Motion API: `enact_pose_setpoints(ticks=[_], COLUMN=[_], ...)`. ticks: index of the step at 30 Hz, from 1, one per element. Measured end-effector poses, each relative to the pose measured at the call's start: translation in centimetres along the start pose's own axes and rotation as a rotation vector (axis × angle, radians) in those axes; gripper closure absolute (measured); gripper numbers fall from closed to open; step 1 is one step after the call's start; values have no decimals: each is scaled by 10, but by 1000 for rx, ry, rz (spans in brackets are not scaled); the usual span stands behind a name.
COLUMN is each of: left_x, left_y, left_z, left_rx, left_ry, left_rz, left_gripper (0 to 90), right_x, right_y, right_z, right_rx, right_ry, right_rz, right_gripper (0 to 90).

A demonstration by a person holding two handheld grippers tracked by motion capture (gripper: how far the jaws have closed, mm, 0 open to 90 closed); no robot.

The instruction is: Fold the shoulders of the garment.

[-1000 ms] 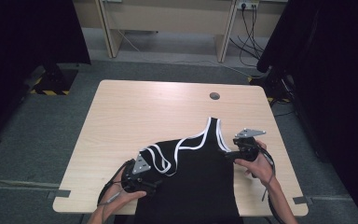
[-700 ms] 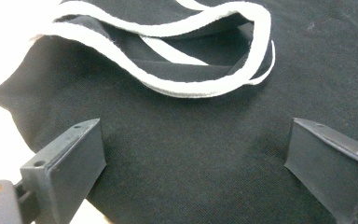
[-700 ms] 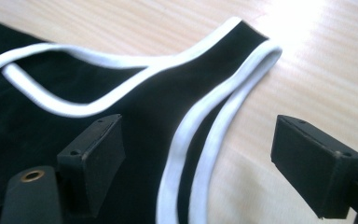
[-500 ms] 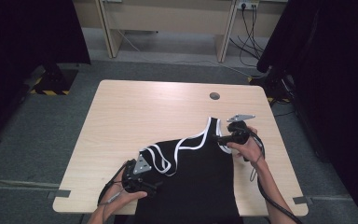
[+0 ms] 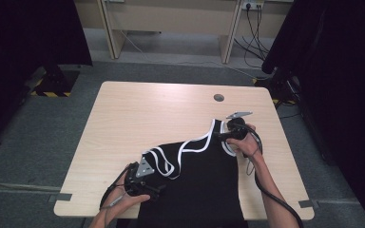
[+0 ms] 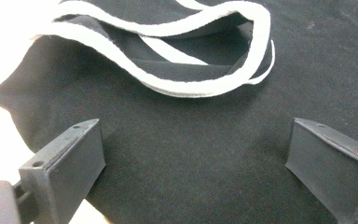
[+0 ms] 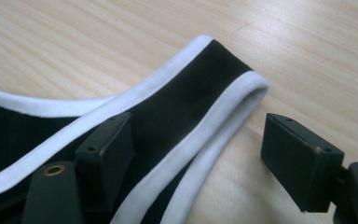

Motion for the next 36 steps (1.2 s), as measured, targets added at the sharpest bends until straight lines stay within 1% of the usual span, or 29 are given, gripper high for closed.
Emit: enact_pose_setpoints(ticks=[2,4,6,7,9,10,11,15,17,18,19,20,21,22,25,28,29,35,36], left_x=[0,0,0,0,0,0,0,1,1,1,1,1,1,1,1,1,1,1,1], left_y=[0,0,0,0,0,0,0,0,0,0,0,0,0,0,0,0,0,0,0], left_z=[0,0,0,0,0,0,0,0,0,0,0,0,0,0,0,0,0,0,0], left_rx=[0,2,3,3,2,3,3,3,3,4,3,4,4,4,4,4,5,5,6], left_ry=[0,0,0,0,0,0,0,0,0,0,0,0,0,0,0,0,0,0,0], left_rz=[0,-3,-5,-5,-5,-5,-5,-7,-7,-7,-7,-7,-7,-7,-7,-8,-8,-9,-10], left_gripper=[33,34,34,34,34,34,34,34,34,33,33,33,34,34,34,34,34,34,34], right_x=[-4,-7,-9,-9,-7,-5,-4,-1,3,10,10,14,24,24,41,58,63,83,88], right_y=[-1,-2,0,2,6,9,10,11,13,16,16,18,24,24,35,48,52,74,79], right_z=[-3,-6,-8,-8,-7,-6,-5,-4,-6,-10,-10,-12,-17,-17,-21,-22,-21,-7,-2], right_rx=[-1,5,19,28,33,28,24,18,8,-1,-1,-2,11,11,28,43,54,86,100], right_ry=[-1,-19,-49,-62,-64,-69,-70,-58,-83,-114,-114,-126,-155,-155,-199,-241,-254,-285,-288], right_rz=[4,1,-15,-34,-61,-90,-101,-115,-128,-146,-146,-152,-171,-171,-202,-234,-244,-271,-270], right_gripper=[293,373,504,567,695,802,831,847,848,848,848,847,846,846,846,845,845,836,829])
Point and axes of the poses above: each handheld gripper's, and its own axes: x roughly backward along the jaws, z roughly out of its underside, y roughly to its left, the point moved 10 cm from there along -x, roughly forward along the jaws, and after that the axes turned 12 degrees about -y, right-handed, at the moved point
